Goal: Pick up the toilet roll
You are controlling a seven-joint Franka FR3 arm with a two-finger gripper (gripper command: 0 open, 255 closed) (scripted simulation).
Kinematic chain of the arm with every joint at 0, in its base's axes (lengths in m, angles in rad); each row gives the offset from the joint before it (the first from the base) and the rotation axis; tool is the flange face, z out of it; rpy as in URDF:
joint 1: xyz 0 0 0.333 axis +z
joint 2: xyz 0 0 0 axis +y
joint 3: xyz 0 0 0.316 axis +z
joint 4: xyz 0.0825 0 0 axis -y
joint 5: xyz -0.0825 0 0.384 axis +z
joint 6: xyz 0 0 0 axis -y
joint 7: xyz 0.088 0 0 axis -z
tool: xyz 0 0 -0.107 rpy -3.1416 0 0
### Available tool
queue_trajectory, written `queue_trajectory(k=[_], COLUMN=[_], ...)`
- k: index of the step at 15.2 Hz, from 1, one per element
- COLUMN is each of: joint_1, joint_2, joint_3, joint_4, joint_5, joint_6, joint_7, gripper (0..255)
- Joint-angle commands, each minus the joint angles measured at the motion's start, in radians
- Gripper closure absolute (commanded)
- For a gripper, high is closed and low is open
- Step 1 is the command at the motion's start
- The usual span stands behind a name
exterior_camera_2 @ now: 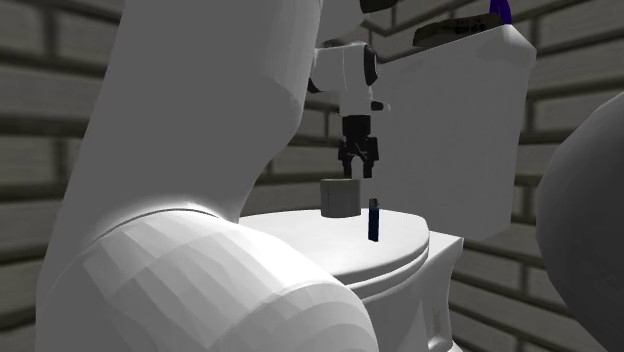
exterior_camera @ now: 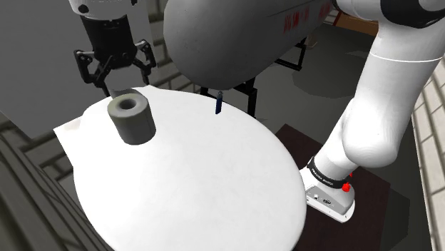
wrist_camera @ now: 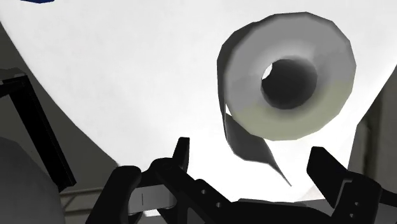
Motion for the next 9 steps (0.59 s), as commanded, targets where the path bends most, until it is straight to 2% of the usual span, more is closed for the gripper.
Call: queue_trajectory(k=[1,7,8,9], joint_1=[0.003,-0.001,-0.002,-0.001], joint_2=[0.01,0.013,0.012,0.013], joint_3=[-0.001,-0.004,-0.004,-0.004], joint_4=[-0.011,-0.07,-0.07,-0.069], joint_5=[-0.007,-0.01,-0.01,-0.01], joint_6=[0.021,0.081,0.08,0.08], joint_7=[0.006,0.01,0.009,0.009], gripper=[0,0,255,255])
